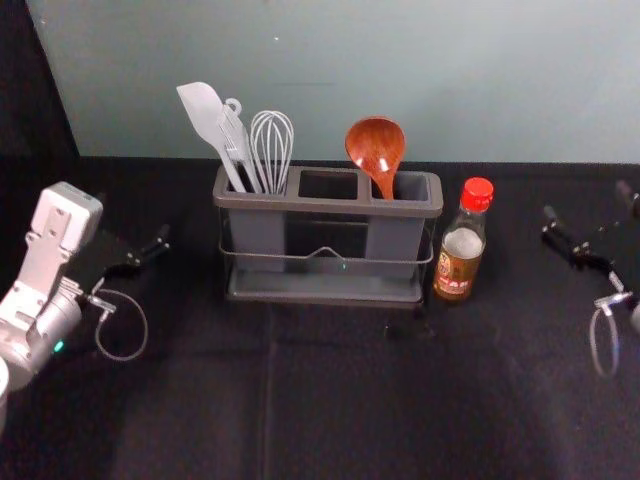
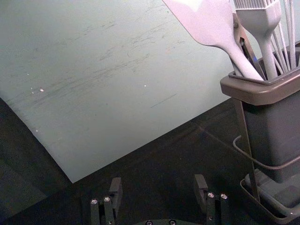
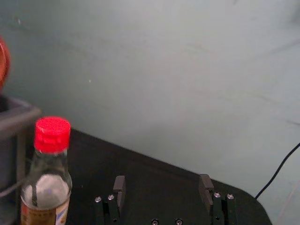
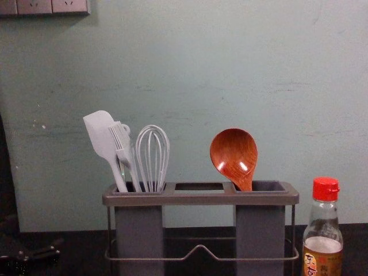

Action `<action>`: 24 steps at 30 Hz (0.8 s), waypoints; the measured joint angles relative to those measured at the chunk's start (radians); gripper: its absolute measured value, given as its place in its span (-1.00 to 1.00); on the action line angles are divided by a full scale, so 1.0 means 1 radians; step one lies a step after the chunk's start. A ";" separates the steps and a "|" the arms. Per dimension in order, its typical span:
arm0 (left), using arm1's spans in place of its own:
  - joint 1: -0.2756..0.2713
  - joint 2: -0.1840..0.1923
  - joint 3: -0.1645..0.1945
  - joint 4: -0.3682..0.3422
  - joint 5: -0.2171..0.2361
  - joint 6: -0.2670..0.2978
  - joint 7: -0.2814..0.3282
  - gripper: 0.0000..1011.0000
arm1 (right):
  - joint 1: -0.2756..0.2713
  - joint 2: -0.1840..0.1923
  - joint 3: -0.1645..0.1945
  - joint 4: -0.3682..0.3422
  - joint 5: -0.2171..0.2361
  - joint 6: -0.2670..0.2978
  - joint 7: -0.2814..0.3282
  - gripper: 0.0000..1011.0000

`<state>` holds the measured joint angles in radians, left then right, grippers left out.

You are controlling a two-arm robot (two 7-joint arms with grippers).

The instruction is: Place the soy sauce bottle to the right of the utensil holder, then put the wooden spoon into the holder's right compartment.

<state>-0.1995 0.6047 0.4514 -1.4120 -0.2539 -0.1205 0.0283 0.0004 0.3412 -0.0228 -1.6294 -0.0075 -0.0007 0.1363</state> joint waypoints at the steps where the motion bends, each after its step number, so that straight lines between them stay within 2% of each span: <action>1: 0.000 0.000 0.000 0.000 0.000 0.000 0.000 0.99 | 0.008 -0.002 -0.004 0.015 -0.007 -0.003 0.000 0.98; 4: 0.000 0.000 0.000 0.000 0.000 0.000 0.000 0.99 | 0.052 -0.018 -0.025 0.087 -0.033 -0.012 0.002 0.98; 11: 0.000 0.000 0.000 0.000 0.000 0.000 0.000 0.99 | 0.104 -0.042 -0.038 0.166 -0.054 -0.025 0.018 0.98; 24: 0.000 0.000 0.000 0.000 0.000 0.000 0.000 0.99 | 0.113 -0.048 -0.040 0.175 -0.052 -0.028 0.030 0.98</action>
<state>-0.1995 0.6047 0.4514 -1.4120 -0.2538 -0.1206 0.0282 0.1130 0.2937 -0.0628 -1.4543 -0.0597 -0.0283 0.1663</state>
